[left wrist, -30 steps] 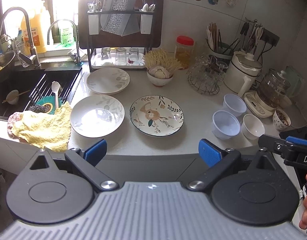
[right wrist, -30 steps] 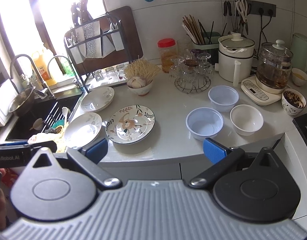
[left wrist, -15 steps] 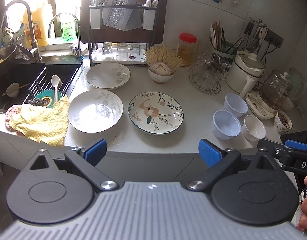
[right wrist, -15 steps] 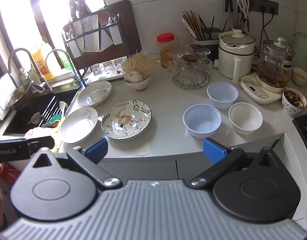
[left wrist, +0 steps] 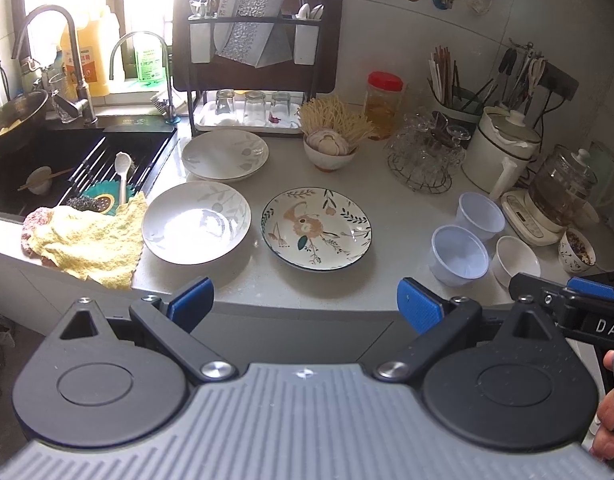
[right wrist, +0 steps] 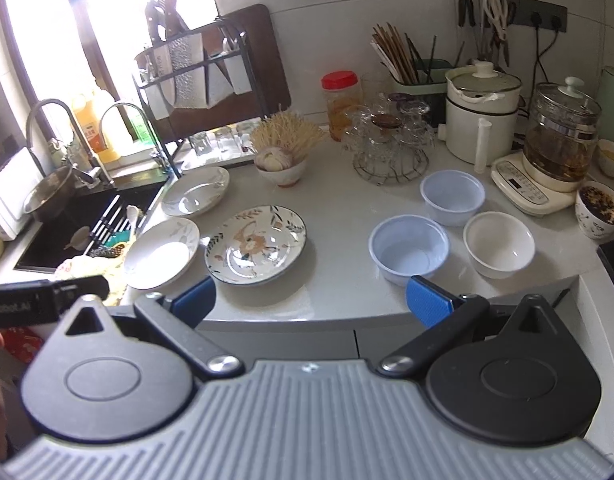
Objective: Organize plates and bowls
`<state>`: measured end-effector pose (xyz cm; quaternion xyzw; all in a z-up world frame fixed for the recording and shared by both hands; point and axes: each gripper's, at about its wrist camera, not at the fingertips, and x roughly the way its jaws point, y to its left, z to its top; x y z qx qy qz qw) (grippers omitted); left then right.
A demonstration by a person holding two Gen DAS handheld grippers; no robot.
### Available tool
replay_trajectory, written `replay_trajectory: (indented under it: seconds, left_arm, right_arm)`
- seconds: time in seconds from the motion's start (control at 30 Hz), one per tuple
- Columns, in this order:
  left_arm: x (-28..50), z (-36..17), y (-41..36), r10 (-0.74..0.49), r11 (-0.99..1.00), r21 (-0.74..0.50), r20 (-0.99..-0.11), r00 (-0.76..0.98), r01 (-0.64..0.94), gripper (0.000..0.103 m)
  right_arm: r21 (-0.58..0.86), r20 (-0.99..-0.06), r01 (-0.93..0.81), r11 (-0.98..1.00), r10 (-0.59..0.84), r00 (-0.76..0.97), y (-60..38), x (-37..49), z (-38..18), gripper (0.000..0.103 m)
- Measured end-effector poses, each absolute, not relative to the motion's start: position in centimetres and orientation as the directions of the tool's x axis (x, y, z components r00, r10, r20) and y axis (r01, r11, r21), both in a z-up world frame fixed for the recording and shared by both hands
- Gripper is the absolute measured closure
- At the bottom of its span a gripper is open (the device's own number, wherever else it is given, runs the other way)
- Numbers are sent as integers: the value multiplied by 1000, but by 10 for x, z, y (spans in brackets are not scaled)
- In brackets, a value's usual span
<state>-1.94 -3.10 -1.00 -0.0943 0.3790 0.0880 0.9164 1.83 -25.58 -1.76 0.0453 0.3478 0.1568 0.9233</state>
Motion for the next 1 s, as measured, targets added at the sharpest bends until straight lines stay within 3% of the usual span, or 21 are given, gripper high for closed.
replay_trajectory:
  seconds: [0.47,1.0]
  left_arm:
    - [-28,-19,-26,143,952,-92,-709,691,-291,3]
    - [23,-46,29,89,966,-102,-736,671,-239,3]
  right_arm:
    - [193,-593,-395,898,428,682,-243,13,-18,0]
    - [277,-612,-339,899,438,659,-196,53,-42,0]
